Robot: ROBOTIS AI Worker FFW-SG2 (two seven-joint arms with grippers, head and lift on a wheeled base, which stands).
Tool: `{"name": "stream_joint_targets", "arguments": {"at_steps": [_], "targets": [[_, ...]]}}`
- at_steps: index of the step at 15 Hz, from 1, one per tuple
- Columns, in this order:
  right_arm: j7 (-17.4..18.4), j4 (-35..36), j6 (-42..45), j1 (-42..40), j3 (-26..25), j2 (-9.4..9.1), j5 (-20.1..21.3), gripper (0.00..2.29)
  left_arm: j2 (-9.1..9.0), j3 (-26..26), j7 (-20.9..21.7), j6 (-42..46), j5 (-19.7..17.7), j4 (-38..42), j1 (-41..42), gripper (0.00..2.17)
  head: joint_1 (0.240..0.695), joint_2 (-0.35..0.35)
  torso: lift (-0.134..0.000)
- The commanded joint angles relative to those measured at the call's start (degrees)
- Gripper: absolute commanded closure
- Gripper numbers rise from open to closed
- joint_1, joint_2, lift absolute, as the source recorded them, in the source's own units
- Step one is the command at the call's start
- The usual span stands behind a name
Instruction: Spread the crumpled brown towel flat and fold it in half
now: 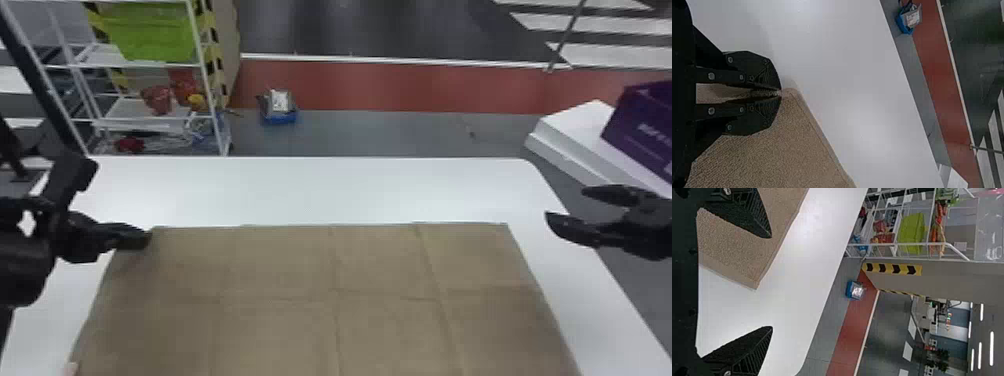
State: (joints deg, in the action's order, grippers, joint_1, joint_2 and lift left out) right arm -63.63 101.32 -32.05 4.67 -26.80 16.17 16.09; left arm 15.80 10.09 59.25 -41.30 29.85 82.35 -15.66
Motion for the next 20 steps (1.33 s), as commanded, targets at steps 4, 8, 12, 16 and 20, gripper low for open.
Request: {"name": "stream_joint_targets", "arguments": {"at_steps": [4,8,12,16,20], "targets": [[-0.09,-0.42,0.27,0.26,0.17,0.18,0.61,0.08,-0.51,2.92,-2.03,-0.5,-1.9,2.29,0.72,0.37,0.695,-0.035,-0.124],[-0.44,-0.07,0.45,-0.18,-0.45,0.18,0.08,0.08,0.2,2.83,-4.32,0.38,-1.72,1.32,0.45,0.36,0.695,-0.027,-0.124],[-0.44,0.02,0.62,-0.18,-0.45,0.18,-0.27,0.08,0.64,2.12,-4.93,1.26,-0.41,-1.93,-0.51,0.37,0.695,-0.015,-0.124],[-0.35,-0.25,1.33,-0.18,-0.45,0.18,-0.36,0.08,0.73,1.77,-5.11,2.31,-0.49,-2.99,-0.69,0.37,0.695,-0.01,-0.124],[-0.26,-0.42,1.68,-0.18,-0.45,0.18,-0.36,0.08,0.73,1.51,-5.63,2.49,-0.67,-3.96,-1.75,0.37,0.695,-0.009,-0.124]]}}
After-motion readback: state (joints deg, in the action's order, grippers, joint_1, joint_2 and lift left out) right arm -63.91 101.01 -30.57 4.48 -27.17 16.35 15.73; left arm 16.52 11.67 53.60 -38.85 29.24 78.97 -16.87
